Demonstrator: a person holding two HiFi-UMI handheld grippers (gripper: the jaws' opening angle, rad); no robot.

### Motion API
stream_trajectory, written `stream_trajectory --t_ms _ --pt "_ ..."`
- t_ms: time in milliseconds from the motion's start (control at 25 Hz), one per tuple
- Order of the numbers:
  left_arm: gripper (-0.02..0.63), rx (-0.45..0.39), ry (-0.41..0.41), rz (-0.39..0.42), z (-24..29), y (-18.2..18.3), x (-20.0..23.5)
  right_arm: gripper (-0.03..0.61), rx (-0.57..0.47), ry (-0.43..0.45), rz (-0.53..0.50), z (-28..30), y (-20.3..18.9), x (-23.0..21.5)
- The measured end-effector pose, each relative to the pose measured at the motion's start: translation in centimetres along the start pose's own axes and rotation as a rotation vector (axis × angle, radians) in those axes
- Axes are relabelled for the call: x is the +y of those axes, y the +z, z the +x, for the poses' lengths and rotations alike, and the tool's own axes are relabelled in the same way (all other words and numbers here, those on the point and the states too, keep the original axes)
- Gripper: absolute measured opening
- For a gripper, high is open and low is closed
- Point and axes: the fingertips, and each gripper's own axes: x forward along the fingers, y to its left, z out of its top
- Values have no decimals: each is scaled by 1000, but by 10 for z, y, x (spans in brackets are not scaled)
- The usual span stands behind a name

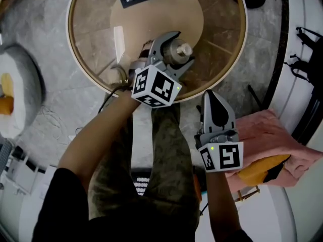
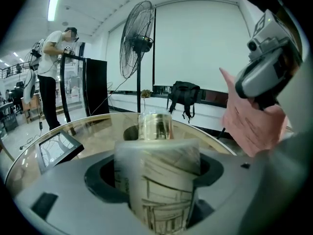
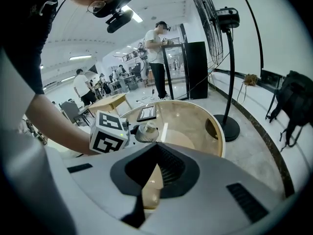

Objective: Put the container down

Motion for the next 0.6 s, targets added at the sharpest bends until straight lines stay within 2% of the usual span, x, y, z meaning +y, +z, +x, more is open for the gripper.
stream_trajectory --t_ms 240,600 --pt "348 15 2 13 -1 -8 -1 21 -18 29 7 0 -1 4" --pt "348 12 29 21 -10 -15 0 21 -13 24 0 1 1 2"
